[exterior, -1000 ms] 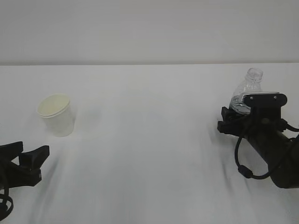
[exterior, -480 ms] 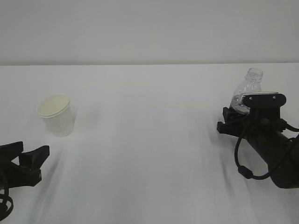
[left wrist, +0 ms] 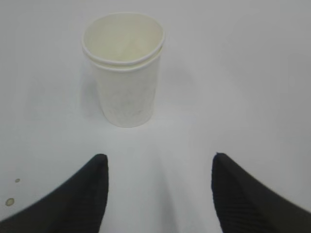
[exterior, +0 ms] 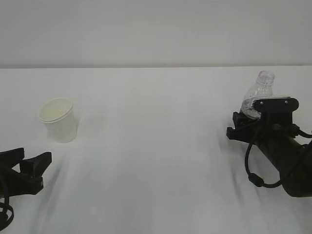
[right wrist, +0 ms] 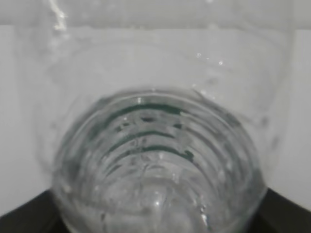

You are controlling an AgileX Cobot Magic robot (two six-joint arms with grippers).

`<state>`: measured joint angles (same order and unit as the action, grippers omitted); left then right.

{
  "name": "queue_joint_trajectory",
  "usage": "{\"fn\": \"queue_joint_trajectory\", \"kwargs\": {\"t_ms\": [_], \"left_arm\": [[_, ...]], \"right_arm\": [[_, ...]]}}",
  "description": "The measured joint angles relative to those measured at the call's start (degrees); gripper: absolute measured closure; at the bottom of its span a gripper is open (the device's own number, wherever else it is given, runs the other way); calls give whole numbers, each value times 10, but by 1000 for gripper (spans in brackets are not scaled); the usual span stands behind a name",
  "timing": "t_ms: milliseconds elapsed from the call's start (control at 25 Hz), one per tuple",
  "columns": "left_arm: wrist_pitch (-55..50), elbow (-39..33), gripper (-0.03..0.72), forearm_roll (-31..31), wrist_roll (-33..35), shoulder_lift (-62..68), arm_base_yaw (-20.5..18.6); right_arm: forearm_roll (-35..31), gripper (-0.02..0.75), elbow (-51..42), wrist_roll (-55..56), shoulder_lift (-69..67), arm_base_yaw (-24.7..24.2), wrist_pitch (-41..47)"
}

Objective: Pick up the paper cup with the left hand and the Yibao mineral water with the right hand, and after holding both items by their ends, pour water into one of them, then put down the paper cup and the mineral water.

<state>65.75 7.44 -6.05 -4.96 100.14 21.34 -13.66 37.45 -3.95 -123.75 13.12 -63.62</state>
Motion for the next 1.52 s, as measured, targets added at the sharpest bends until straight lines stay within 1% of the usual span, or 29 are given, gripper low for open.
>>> {"fn": "queue_joint_trajectory", "kwargs": {"t_ms": [1040, 1520], "left_arm": [[0, 0, 221, 1, 0, 0, 0], [0, 0, 221, 1, 0, 0, 0]], "right_arm": [[1, 249, 0, -1, 0, 0, -1], [31, 249, 0, -1, 0, 0, -1]]}}
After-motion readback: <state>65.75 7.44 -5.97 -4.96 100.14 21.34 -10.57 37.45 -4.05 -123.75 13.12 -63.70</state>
